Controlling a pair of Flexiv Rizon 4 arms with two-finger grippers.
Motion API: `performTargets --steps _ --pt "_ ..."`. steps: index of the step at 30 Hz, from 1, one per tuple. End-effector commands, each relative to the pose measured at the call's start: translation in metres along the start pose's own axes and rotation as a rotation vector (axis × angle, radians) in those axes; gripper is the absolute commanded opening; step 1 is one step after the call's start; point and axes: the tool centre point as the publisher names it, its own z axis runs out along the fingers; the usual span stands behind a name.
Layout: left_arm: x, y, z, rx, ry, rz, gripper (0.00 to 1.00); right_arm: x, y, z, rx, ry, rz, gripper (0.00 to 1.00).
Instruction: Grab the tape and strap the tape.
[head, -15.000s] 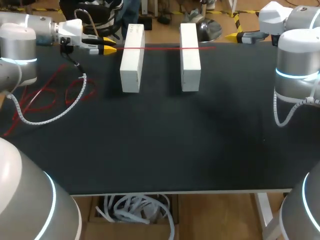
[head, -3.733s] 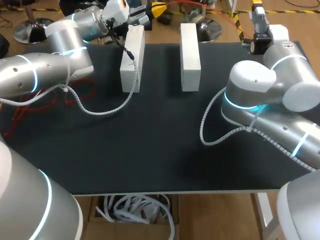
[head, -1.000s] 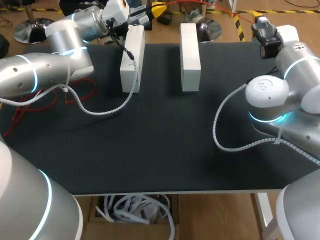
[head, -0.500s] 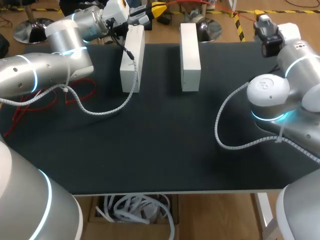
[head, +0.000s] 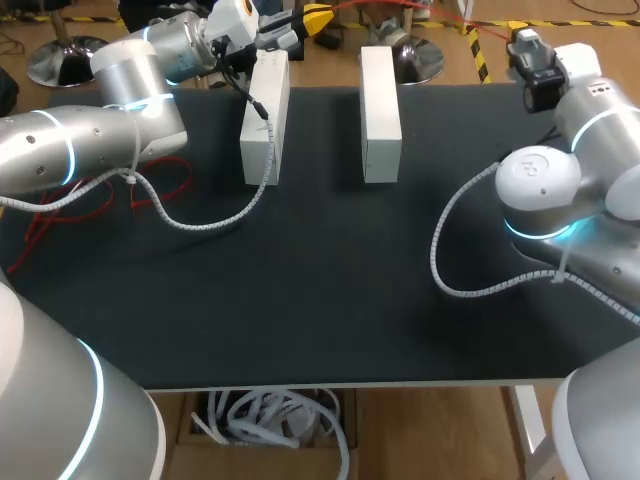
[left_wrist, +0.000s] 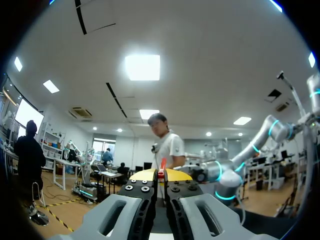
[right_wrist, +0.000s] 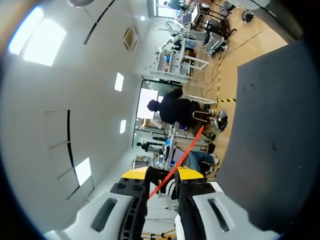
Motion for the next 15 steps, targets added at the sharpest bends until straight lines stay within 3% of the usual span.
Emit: performTargets --steps 1,2,15 --pt "-0.0013 0.0006 0.0 0.001 0.002 -0.001 0.0 -0.0014 0.0005 0.0029 0.007 0.0 -0.006 0.1" --pt "-0.0013 0.0006 0.0 0.001 0.002 -0.001 0.0 -0.0014 0.0 0.0028 0.01 -0.006 -0.01 0.0" --pt "-0.0013 0.0006 0.0 0.001 0.002 -0.001 0.0 0.0005 -0.003 0.0033 0.018 0.0 -0.044 0.0"
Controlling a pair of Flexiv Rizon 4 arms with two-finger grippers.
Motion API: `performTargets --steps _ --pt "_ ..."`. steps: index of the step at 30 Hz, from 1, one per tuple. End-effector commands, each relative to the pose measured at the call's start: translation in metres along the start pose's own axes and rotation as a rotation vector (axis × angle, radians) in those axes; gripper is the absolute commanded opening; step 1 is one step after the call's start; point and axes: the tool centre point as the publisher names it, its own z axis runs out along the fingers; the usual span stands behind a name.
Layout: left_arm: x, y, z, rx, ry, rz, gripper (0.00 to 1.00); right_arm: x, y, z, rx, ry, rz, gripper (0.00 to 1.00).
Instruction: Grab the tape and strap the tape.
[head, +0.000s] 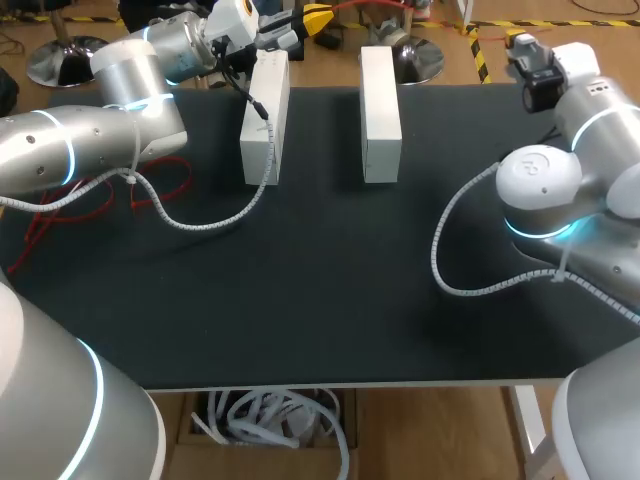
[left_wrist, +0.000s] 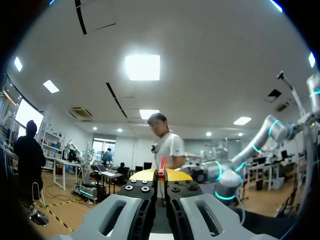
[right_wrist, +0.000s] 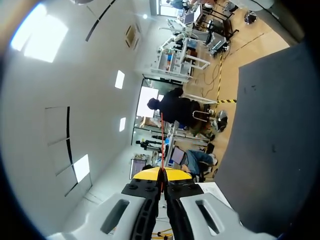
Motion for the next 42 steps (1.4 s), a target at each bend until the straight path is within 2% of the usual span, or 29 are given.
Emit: performTargets --steps 1,11,20,23,25,27,34,36,42 --pt "-0.001 0.001 0.0 0.001 0.002 -0.001 0.0 0.002 0.001 0.002 0.015 0.024 -0.022 0.0" --pt "-0.001 0.001 0.0 0.001 0.002 -0.001 0.0 0.002 0.001 0.002 0.015 0.024 -0.022 0.0" --pt "0.008 -0.005 0.0 -0.324 -0.117 0.09 0.0 0.002 0.001 0.002 0.015 0.024 -0.022 0.0" --pt "0.012 -0.007 0.001 -0.436 -0.123 0.117 0.0 0.002 0.001 0.002 0.015 0.024 -0.022 0.0" --pt "0.017 -0.006 0.005 -0.537 -0.106 0.132 0.0 0.002 0.001 0.002 0.015 0.024 -0.022 0.0" --pt "0.02 -0.005 0.009 -0.598 -0.087 0.131 0.0 0.002 0.001 0.002 0.015 0.024 -0.022 0.0" --pt "0.025 0.004 0.016 -0.753 -0.065 0.078 0.0 0.002 0.001 0.002 0.015 0.024 -0.022 0.0" --pt "0.025 0.006 0.017 -0.805 -0.078 0.073 0.0 0.002 0.001 0.002 0.015 0.024 -0.022 0.0" --pt "0.021 0.008 0.016 -0.876 -0.121 0.075 0.0 0.002 0.001 0.002 0.015 0.024 -0.022 0.0"
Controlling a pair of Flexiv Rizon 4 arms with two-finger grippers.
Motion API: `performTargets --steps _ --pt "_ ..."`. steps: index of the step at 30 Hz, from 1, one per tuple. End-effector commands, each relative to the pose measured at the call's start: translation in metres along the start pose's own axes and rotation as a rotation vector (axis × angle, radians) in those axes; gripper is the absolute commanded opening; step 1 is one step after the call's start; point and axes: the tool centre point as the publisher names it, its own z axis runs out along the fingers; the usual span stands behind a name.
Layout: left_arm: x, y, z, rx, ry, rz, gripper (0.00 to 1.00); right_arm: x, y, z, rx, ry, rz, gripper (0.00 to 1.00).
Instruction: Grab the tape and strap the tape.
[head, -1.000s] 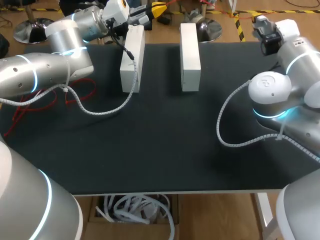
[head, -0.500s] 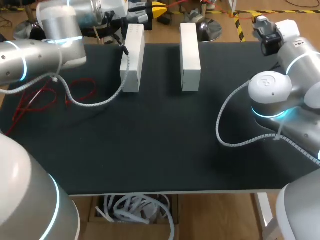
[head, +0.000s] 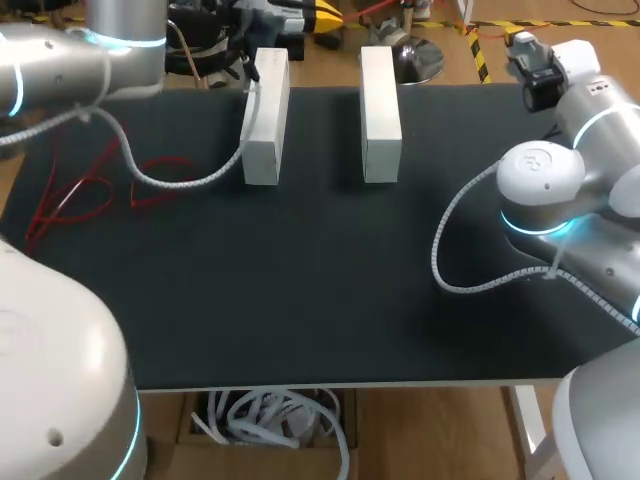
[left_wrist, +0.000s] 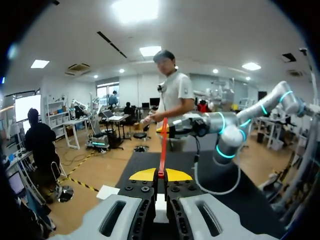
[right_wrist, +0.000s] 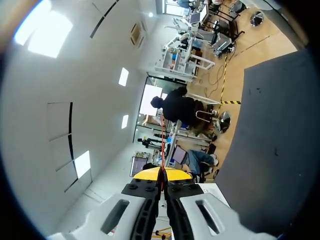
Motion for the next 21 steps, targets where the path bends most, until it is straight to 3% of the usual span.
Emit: performTargets --steps 1,9,11,21 --pt "0.003 -0.006 0.0 -0.224 -0.053 0.004 0.0 -0.001 0.001 0.0 0.003 0.005 0.0 0.0" --pt "-0.005 -0.011 0.01 -0.33 -0.039 0.051 0.0 -0.001 0.001 0.0 0.003 0.005 0.0 0.0" --pt "-0.006 -0.012 0.012 -0.27 -0.048 0.054 0.0 -0.001 0.001 0.0 0.003 0.005 0.0 0.0" --pt "-0.006 -0.012 0.012 -0.27 -0.048 0.054 0.0 -0.001 0.001 0.0 0.003 0.005 0.0 0.0"
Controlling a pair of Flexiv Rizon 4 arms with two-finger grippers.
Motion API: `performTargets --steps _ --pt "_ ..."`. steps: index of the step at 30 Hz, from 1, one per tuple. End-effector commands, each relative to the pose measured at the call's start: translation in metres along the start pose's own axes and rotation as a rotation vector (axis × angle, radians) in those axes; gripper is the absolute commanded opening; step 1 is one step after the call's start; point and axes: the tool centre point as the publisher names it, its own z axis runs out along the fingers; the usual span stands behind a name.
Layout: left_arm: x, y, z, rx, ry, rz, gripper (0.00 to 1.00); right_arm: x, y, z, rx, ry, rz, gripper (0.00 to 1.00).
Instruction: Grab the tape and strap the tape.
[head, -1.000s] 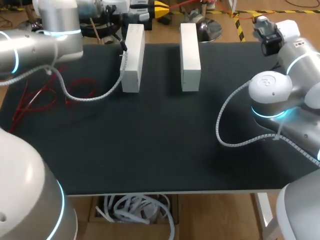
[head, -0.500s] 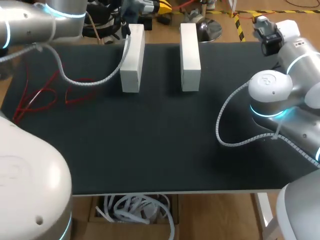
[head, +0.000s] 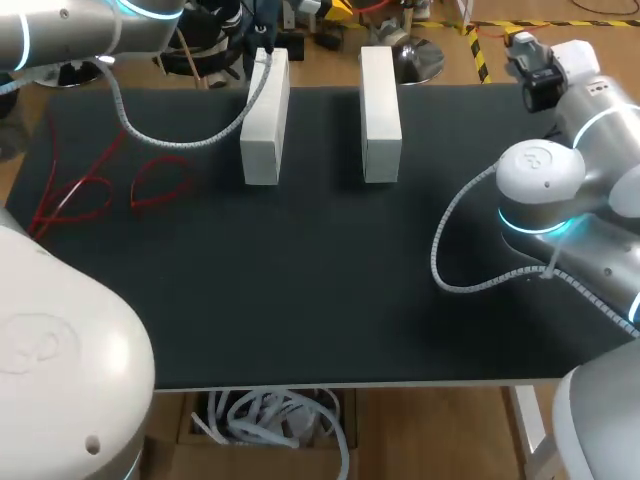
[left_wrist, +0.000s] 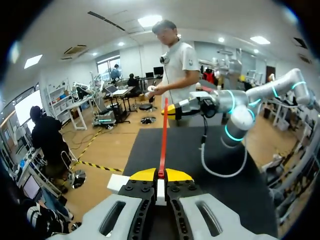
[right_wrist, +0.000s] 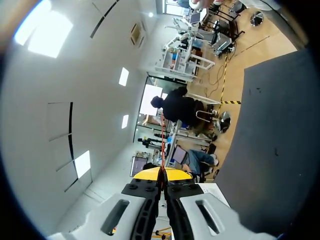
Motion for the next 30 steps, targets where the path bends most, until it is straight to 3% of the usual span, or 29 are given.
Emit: performTargets --steps 1,4,10,13,18,30 --pt "-0.001 0.0 0.0 -0.001 0.002 0.0 0.0 -0.001 0.001 0.0 0.004 0.003 0.0 0.0" --pt "0.001 0.002 0.002 -0.016 0.004 -0.017 0.0 -0.001 0.001 0.0 0.004 0.003 0.0 0.0" --pt "0.004 0.007 0.019 -0.279 0.058 -0.094 0.0 -0.001 0.001 0.0 0.004 0.003 0.0 0.0" --pt "0.003 0.01 0.025 -0.414 0.083 -0.075 0.0 -0.001 0.001 0.0 0.004 0.003 0.0 0.0" --pt "0.004 0.013 0.03 -0.483 0.104 -0.088 0.0 -0.001 0.001 0.0 0.004 0.003 0.0 0.0" --pt "0.001 -0.013 0.042 -0.693 0.139 0.018 0.0 -0.001 0.001 0.0 0.004 0.003 0.0 0.0"
